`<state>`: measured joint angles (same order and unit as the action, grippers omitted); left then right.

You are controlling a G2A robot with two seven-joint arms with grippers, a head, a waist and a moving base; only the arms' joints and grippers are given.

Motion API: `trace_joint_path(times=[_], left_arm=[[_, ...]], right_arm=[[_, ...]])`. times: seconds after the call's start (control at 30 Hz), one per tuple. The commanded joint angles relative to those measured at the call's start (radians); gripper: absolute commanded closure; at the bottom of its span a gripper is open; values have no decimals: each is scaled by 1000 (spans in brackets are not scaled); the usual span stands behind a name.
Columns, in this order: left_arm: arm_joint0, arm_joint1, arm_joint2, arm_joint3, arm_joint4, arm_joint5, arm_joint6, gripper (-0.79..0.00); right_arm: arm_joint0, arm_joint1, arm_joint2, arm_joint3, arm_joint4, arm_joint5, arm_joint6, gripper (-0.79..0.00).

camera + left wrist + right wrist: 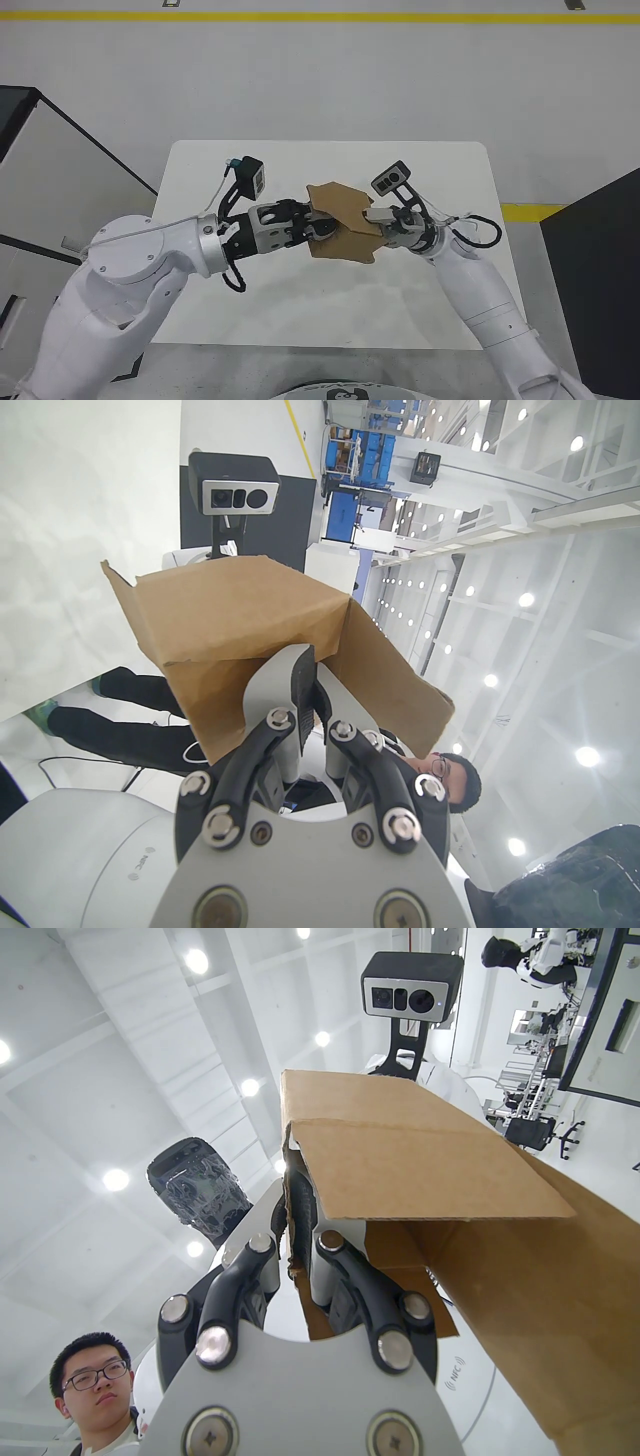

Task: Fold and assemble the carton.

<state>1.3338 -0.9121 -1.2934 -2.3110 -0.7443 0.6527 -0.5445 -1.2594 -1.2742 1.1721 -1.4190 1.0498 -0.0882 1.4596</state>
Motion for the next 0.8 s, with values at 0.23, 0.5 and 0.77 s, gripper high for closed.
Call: trace_joint_path(times=[0.23, 0.5, 0.77], left_arm=[[-12, -2, -7, 7, -10, 5, 6, 0], [-17, -5, 19, 35, -7, 4, -3, 0], [-14, -7, -23, 47, -45, -1, 18, 0]], right_arm=[[12, -1, -2, 25, 2, -2, 1, 0], [22, -3, -10, 34, 8, 0, 11, 0], [32, -3, -4, 49, 23, -1, 12, 0]])
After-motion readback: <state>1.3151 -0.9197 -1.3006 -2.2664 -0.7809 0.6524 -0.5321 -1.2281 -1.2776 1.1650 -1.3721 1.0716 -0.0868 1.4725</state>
